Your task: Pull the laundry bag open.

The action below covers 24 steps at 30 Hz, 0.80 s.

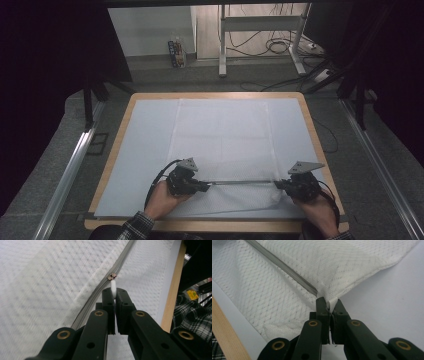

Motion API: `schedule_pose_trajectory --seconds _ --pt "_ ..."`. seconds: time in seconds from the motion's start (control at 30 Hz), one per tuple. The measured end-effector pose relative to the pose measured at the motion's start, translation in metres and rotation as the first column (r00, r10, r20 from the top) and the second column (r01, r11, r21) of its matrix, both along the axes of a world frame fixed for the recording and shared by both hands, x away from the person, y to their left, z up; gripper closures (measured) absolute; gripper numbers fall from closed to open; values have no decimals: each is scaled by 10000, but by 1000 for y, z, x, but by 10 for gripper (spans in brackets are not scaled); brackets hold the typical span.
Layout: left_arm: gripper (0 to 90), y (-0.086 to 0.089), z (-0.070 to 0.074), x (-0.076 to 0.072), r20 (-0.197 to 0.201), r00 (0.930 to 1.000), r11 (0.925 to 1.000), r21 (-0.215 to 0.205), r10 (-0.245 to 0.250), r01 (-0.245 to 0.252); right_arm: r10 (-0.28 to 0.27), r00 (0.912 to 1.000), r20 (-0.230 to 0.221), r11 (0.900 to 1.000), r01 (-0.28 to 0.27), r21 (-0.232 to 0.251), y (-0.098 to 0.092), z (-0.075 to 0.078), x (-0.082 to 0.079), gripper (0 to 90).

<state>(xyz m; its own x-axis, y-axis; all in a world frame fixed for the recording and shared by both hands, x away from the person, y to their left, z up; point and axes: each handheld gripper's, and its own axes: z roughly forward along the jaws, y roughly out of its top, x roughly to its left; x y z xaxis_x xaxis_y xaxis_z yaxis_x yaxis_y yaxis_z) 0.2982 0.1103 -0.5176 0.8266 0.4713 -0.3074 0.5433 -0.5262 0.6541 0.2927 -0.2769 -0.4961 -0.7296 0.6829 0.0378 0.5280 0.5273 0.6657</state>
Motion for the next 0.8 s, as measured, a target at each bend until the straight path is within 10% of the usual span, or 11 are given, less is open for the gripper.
schedule_pose_trajectory --seconds 0.8 --pt "877 42 2 -15 -58 9969 9968 142 782 -781 22 10000 -50 10000 -22 15 0 -1 1 857"
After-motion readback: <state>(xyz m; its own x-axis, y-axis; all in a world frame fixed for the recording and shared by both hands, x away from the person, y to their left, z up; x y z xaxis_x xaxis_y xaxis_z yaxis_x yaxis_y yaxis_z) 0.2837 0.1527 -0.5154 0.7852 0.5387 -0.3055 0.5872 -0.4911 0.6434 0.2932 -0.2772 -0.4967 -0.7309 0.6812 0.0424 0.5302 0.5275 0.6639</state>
